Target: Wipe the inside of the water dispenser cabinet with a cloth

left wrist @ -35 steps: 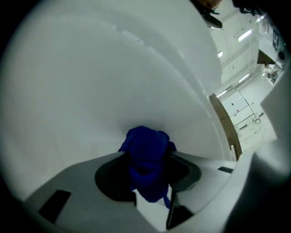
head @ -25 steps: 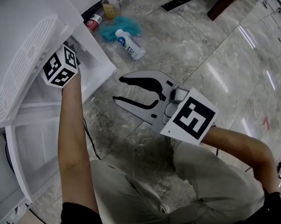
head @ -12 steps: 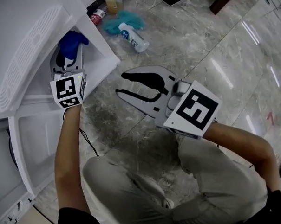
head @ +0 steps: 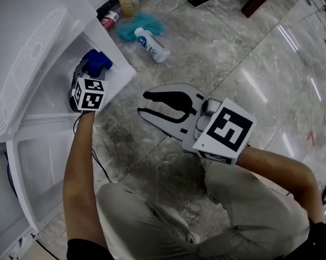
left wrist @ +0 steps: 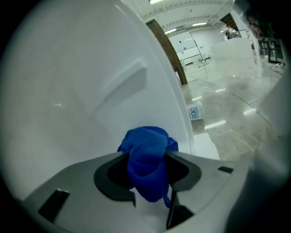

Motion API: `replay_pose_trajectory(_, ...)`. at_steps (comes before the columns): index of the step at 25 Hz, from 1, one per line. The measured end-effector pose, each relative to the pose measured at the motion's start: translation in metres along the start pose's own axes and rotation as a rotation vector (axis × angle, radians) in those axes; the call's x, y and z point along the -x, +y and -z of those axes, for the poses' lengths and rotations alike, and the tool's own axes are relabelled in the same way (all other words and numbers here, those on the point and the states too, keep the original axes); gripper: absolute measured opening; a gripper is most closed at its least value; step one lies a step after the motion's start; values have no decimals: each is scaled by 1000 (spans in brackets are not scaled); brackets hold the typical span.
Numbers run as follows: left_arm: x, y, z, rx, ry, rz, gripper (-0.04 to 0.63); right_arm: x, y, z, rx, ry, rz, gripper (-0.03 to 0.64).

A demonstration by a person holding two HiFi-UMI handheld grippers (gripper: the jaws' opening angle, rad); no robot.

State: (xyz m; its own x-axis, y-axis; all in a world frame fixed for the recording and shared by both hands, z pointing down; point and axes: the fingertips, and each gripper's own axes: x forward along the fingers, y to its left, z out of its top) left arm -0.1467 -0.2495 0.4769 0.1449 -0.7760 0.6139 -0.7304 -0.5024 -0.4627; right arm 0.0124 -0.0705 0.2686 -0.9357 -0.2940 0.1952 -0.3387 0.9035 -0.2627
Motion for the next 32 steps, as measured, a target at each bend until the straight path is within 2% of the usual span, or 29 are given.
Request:
replay_pose_trajectory(3,-16,8,7,-13,41,-6,169,4,-6,2,-2,-1,8,109)
replay_pose_trajectory(7,-36,34,7,-89,126,-45,169,9,-12,9,-27,14,19,107)
replay_pose_trajectory(10,-42,49,9,-64,176,-41,167,10,-8,11,-44,34,12,107)
replay_pose_trajectory(14,-31,38,8,-51,149,-56,169,6,-6,11,-33,19,6,107)
replay_pose_trajectory(17,-23,28,10,-100,118,-79,169,2,-2,14,-38,18,-11,107)
replay_pose_trajectory(21,-36,38,6,-154,153,-98,169,0,-2,16,-39,27,-15,107)
replay_pose_trajectory(25,-43,54,7,-128,205,-107,167,0,-1,13,-49,35,-13,107)
replay_pose_trajectory(28,-34,44,8,-94,172,-102,167,1,-7,12,-44,18,12,107)
replay_pose_trajectory(32,-1,12,9,-71,94,-20,169,0,-5,15,-29,-10,4,107)
